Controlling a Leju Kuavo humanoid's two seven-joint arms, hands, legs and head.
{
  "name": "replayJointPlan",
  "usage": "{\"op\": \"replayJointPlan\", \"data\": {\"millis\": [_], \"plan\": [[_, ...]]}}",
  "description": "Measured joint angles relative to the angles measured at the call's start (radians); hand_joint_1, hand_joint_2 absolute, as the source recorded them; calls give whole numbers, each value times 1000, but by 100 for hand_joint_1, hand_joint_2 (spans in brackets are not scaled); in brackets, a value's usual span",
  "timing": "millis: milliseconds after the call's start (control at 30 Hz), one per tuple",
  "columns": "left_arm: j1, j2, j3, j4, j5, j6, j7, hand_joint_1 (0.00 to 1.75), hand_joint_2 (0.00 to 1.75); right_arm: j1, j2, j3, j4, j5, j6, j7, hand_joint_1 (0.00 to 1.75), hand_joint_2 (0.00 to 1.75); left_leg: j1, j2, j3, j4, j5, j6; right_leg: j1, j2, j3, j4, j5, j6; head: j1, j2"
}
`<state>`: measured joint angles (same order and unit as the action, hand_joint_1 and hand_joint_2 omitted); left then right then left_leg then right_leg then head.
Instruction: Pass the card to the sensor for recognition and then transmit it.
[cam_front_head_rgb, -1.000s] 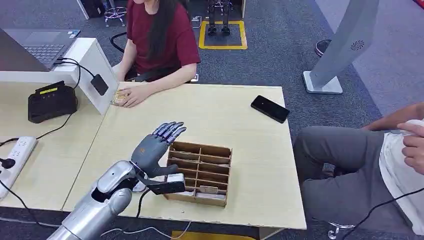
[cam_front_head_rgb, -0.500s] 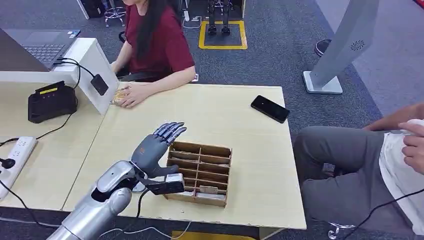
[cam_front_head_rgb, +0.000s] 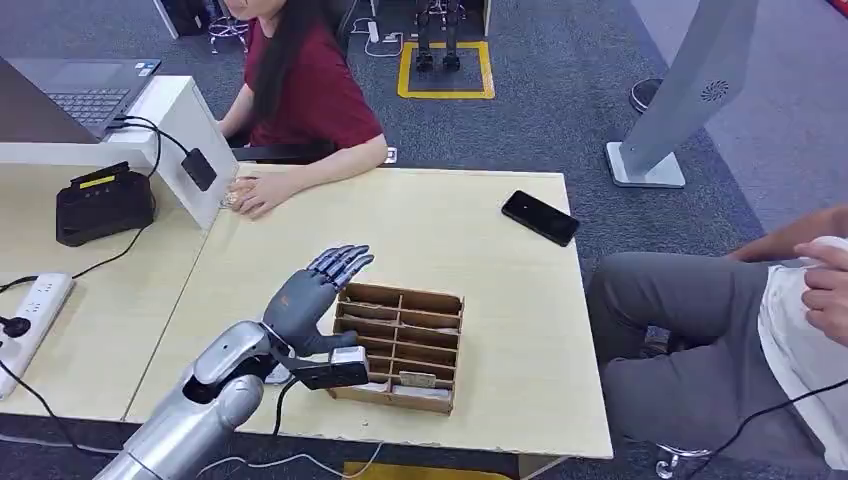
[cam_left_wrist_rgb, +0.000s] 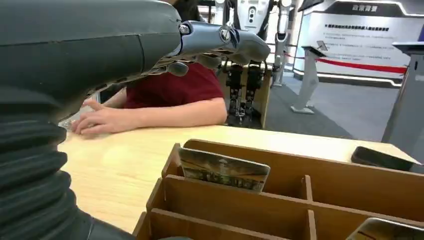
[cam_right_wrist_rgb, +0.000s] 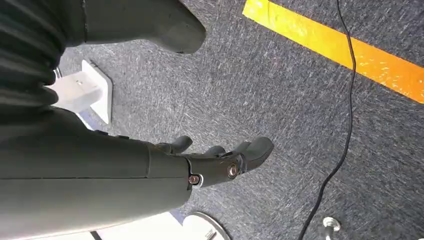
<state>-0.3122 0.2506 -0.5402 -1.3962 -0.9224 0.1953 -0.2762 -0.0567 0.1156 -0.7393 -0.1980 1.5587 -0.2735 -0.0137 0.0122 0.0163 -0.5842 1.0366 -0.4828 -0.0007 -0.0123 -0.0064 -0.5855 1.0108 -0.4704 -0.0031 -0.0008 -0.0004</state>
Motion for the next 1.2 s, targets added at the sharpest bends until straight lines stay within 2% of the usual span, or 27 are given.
{"op": "replayJointPlan", "data": {"millis": [167, 500, 1167, 1200], "plan": [[1, 0, 0, -14, 37, -17, -18, 0, 175, 0, 0, -2, 0, 0, 1, 2, 0, 175, 0, 0, 0, 0, 0, 0, 0, 0, 0, 0, 0, 0, 0, 0], [-4, -18, -17, -14, 13, -16, -2, 0, 175, 0, 0, -6, 0, 0, 1, 5, 0, 175, 0, 0, 0, 0, 0, 0, 0, 0, 0, 0, 0, 0, 0, 0], [-14, -23, -33, -7, -18, -5, 13, 0, 175, 0, 0, -9, 0, 0, 0, 6, 0, 175, 0, 0, 0, 0, 0, 0, 0, 0, 0, 0, 0, 0, 0, 0], [-14, -24, -34, -5, -19, -3, 13, 28, 175, 0, 0, -9, 0, 0, 0, 6, 0, 175, 0, 0, 0, 0, 0, 0, 0, 0, 0, 0, 0, 0, 0, 0]]}}
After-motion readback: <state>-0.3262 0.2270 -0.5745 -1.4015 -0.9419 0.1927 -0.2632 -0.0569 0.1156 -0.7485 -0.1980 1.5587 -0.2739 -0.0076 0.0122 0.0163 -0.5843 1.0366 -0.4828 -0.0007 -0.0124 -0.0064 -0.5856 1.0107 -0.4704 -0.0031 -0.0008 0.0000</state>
